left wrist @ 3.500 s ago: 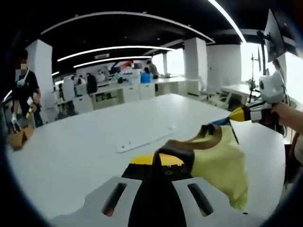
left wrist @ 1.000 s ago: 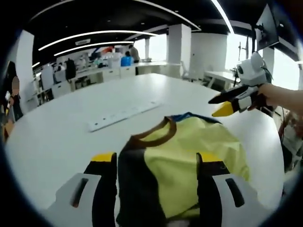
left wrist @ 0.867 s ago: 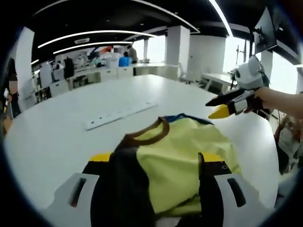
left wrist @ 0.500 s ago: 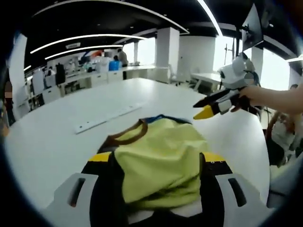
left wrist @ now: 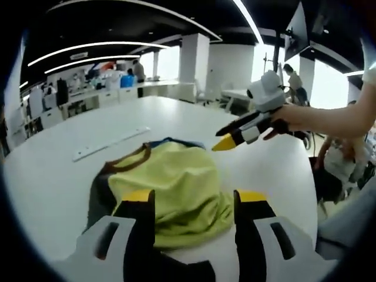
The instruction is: Fold the garment on the visible template until the final outline fits inside the template.
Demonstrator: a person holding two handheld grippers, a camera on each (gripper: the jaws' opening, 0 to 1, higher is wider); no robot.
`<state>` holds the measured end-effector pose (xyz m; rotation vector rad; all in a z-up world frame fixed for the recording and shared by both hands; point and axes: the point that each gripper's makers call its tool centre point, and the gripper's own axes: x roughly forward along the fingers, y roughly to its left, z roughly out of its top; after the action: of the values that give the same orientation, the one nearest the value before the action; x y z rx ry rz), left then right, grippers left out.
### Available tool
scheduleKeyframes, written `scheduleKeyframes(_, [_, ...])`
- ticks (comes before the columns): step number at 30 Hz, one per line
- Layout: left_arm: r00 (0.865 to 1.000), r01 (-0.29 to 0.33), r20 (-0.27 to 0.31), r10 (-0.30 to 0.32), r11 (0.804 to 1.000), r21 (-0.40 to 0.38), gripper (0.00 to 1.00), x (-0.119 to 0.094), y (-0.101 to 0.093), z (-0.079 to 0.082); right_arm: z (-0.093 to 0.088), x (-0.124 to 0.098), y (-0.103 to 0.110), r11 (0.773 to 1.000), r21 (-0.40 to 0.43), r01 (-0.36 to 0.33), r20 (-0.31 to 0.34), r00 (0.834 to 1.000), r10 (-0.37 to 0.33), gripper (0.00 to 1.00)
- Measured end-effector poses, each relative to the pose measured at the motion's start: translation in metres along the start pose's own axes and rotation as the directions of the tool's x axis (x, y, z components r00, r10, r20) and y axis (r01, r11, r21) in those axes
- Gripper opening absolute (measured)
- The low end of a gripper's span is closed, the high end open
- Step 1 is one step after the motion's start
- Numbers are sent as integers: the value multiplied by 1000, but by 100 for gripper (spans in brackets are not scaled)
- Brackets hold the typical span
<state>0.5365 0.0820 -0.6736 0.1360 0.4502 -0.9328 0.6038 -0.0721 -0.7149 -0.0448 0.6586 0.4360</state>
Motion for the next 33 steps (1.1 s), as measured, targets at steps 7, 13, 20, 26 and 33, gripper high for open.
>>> scheduleKeyframes(7, [999,26,-31,-25,1000,18,38,14,-23,-12,-10,8,4,1000,-12,0,-11,1000,0,42])
scheduleKeyframes(13, [999,23,-43,-22,999,32,28,28,-32,-19,-16,17,8,1000,-7,1,-9,1000,-1,36])
scheduleKeyframes(20, [997,26,-68,-23,998,51,22,41,-42,-27,-18,29,12,1000,5,24,3,1000,-24,33])
scheduleKeyframes(26, [994,15,-110,-6,997,79,20,49,-50,-38,-19,36,16,999,1,40,7,999,-40,31])
scheduleKeyframes(33, [982,-53,-176,74,991,120,19,60,-46,-55,-20,39,14,997,-31,74,8,997,-74,27])
